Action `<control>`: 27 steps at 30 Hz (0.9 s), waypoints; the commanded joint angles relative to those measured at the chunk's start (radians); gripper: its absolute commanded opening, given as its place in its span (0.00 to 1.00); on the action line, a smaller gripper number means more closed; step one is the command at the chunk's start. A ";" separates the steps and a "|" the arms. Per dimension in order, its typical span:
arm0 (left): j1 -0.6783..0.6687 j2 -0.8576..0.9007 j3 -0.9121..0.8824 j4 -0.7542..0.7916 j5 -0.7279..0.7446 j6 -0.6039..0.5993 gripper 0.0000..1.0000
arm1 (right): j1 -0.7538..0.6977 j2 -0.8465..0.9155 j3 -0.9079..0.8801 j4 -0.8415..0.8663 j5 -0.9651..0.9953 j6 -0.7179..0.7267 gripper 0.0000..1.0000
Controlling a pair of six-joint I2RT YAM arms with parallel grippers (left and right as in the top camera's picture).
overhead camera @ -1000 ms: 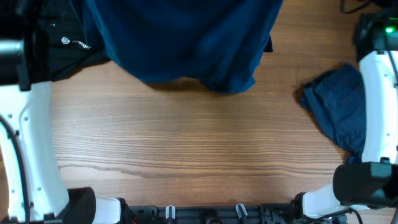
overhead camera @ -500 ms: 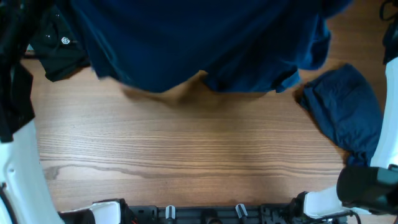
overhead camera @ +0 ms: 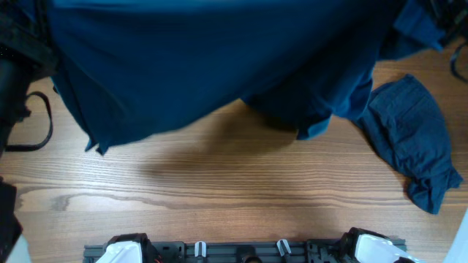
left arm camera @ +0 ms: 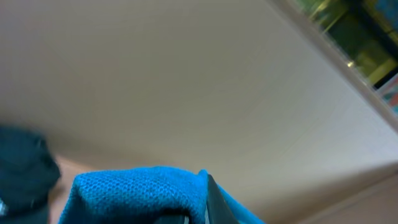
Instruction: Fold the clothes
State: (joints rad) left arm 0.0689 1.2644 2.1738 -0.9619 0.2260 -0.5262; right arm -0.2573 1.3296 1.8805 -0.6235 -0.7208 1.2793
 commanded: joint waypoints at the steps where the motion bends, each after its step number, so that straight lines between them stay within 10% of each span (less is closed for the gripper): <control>1: 0.007 0.032 0.000 -0.055 0.002 -0.025 0.04 | -0.004 -0.019 0.001 -0.145 0.345 -0.224 0.04; 16: 0.007 -0.039 0.000 -0.384 0.005 -0.057 0.04 | -0.004 -0.223 0.001 -0.423 0.415 -0.608 0.04; 27: 0.007 0.217 0.000 -0.179 -0.009 -0.074 0.04 | 0.003 0.056 -0.002 -0.174 0.170 -0.517 0.04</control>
State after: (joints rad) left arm 0.0685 1.3445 2.1704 -1.2495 0.2451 -0.5888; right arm -0.2562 1.2526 1.8744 -0.9329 -0.4068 0.7136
